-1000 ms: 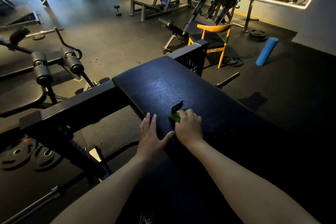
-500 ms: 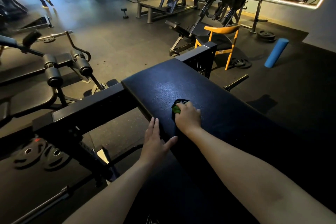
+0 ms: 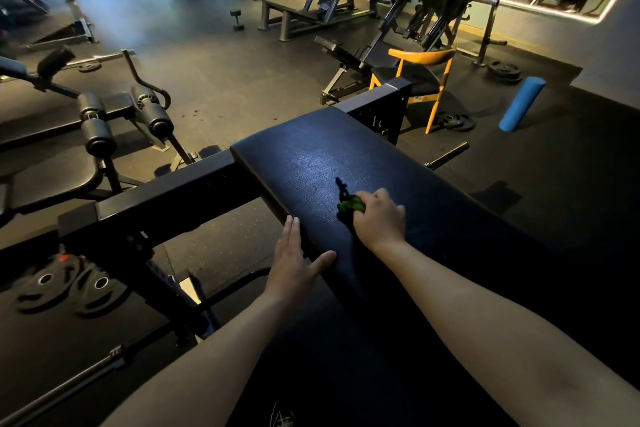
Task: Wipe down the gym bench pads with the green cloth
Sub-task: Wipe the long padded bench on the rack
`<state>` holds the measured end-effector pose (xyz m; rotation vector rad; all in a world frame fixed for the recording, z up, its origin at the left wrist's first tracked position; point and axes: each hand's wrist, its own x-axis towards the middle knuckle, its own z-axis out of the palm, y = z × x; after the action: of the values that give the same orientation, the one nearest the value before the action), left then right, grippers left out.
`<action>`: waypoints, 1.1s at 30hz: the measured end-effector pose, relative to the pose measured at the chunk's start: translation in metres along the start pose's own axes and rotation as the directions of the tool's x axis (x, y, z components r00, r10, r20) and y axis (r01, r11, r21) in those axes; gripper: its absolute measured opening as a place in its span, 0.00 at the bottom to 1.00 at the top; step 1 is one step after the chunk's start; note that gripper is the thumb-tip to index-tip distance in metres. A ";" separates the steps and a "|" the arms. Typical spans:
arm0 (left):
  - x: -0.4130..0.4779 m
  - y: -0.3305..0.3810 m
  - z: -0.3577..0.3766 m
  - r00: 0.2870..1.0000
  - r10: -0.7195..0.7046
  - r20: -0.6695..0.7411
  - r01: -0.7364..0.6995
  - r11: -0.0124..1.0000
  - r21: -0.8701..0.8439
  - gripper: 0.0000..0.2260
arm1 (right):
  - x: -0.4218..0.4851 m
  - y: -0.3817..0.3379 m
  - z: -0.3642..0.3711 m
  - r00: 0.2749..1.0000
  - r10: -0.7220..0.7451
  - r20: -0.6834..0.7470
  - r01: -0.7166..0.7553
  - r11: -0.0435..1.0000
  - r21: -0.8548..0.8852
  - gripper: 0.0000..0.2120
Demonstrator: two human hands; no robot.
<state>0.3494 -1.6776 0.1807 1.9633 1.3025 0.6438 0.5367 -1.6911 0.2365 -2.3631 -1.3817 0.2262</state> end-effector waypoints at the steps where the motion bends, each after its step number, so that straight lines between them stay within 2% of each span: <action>1: -0.001 0.001 0.000 1.000 -0.003 0.001 0.003 1.000 -0.003 0.46 | -0.005 0.000 0.002 1.000 0.004 0.017 -0.003 1.000 -0.017 0.19; 7: -0.004 0.000 0.000 0.999 -0.002 0.032 0.004 0.999 -0.049 0.47 | -0.042 -0.019 0.020 0.996 -0.070 0.059 0.065 0.994 0.086 0.15; 12: -0.005 -0.004 -0.006 0.997 0.008 0.077 0.003 0.989 -0.151 0.46 | -0.063 -0.035 0.017 0.975 -0.183 0.129 0.159 0.972 0.172 0.15; 18: -0.006 -0.007 -0.015 0.995 -0.005 0.103 0.025 0.980 -0.196 0.46 | -0.010 -0.043 0.005 0.995 -0.097 0.008 0.090 0.950 0.299 0.19; 21: -0.006 -0.009 -0.016 0.995 -0.031 0.094 0.052 0.972 -0.231 0.44 | 0.013 -0.055 0.018 0.994 -0.084 0.067 0.062 0.960 0.274 0.21; 25: 0.000 -0.007 -0.019 0.992 -0.066 0.110 0.098 0.942 -0.321 0.41 | 0.006 -0.068 0.044 0.968 -0.224 0.117 0.210 0.971 0.118 0.21; 29: 0.004 -0.009 -0.024 0.989 -0.105 0.107 0.139 0.909 -0.392 0.41 | -0.005 -0.060 0.046 0.942 -0.318 0.110 0.299 0.940 0.166 0.17; 33: 0.003 -0.009 -0.022 0.993 -0.091 0.071 0.113 0.899 -0.423 0.41 | -0.023 -0.046 0.036 0.929 -0.350 0.119 0.316 0.920 0.233 0.17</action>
<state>0.3297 -1.6668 0.1878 1.5331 1.1129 0.7514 0.4761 -1.6813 0.2211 -1.9351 -1.7178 0.4460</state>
